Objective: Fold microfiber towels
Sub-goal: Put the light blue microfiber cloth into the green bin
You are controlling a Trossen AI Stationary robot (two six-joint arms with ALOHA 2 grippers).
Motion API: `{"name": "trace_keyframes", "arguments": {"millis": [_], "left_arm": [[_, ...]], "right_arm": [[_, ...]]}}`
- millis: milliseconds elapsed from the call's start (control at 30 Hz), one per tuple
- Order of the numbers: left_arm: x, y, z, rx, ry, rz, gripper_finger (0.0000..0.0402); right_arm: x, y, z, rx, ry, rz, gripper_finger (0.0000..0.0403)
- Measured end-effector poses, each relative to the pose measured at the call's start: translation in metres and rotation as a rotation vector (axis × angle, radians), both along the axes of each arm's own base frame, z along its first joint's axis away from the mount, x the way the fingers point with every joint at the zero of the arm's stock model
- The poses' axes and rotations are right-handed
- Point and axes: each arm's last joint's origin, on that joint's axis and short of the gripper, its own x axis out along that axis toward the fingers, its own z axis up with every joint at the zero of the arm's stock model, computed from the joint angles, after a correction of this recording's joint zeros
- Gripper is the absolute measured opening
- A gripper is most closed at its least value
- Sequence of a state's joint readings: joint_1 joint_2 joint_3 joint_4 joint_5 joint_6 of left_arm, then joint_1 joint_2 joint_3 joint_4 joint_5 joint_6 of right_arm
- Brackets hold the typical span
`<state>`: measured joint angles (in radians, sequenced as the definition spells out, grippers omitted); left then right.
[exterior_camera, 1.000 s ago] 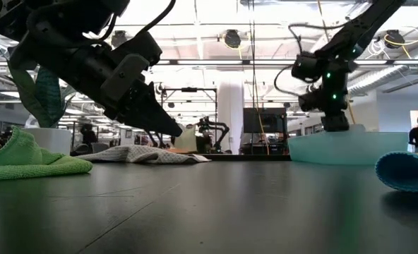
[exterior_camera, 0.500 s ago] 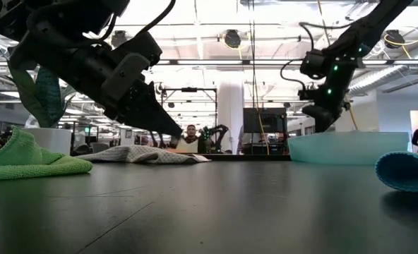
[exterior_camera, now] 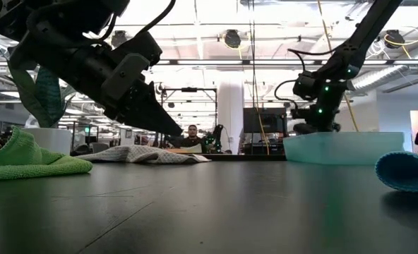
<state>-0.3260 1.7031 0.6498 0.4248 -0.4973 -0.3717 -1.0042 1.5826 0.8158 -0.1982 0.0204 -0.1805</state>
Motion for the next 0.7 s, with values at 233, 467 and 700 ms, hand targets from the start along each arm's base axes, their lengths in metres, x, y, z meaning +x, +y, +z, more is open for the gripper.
{"name": "trace_keyframes", "arguments": {"millis": [233, 467, 700], "left_arm": [[0.000, 0.000, 0.000, -0.006, -0.001, 0.003, 0.0026], [0.000, 0.000, 0.000, -0.007, -0.001, 0.004, 0.0026], [0.000, 0.000, 0.000, -0.010, -0.007, 0.005, 0.0026]], "right_arm": [[-0.003, 0.009, 0.019, -0.014, -0.032, 0.112, 0.0001], [-0.018, 0.025, 0.050, -0.116, 0.073, -0.112, 0.0000], [-0.030, 0.029, 0.047, -0.087, 0.151, -0.272, 0.0000]]}}
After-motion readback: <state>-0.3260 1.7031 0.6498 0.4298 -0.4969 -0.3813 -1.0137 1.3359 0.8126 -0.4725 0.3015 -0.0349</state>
